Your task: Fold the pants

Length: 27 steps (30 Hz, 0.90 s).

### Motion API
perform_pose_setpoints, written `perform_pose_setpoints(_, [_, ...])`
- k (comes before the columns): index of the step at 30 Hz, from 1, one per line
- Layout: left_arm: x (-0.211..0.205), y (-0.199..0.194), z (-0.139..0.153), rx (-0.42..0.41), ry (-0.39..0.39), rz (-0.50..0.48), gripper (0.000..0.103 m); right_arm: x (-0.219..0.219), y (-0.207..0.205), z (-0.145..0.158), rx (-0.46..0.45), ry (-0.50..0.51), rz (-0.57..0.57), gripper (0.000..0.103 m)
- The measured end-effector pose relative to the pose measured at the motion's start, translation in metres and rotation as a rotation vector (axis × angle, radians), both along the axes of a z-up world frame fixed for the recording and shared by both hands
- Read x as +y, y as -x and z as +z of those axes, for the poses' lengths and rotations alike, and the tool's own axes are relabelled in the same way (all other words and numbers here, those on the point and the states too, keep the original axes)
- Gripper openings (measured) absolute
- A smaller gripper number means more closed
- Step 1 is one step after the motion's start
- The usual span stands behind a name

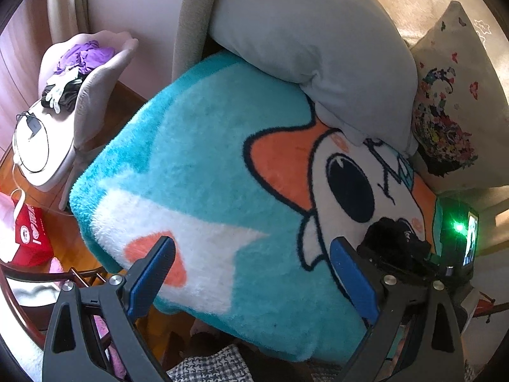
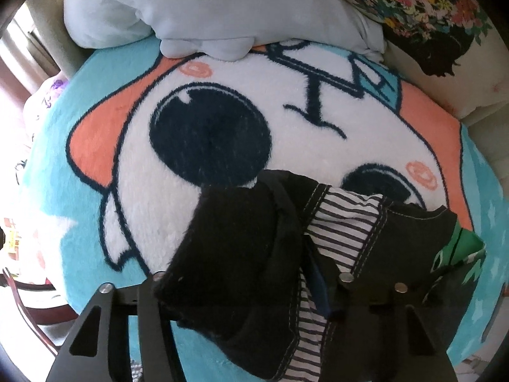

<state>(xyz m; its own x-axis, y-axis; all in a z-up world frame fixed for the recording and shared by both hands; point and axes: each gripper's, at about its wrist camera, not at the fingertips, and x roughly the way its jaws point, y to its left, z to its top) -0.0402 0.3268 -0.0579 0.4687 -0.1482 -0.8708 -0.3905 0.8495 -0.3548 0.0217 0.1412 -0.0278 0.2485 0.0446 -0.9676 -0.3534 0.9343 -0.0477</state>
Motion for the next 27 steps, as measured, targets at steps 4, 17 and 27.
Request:
perform_pose_setpoints(4, [-0.002, 0.001, -0.008, 0.024, 0.053, -0.018, 0.097, -0.012, -0.001, 0.007, -0.005, -0.037, -0.041, 0.035])
perform_pose_setpoints(17, [-0.060, -0.009, -0.009, 0.020, 0.101, -0.150, 0.097, -0.102, 0.007, 0.061, 0.036, -0.491, -0.244, 0.035])
perform_pose_setpoints(27, [-0.134, -0.005, 0.009, 0.014, 0.019, -0.251, 0.097, -0.207, 0.004, 0.077, 0.013, -0.700, -0.352, 0.036])
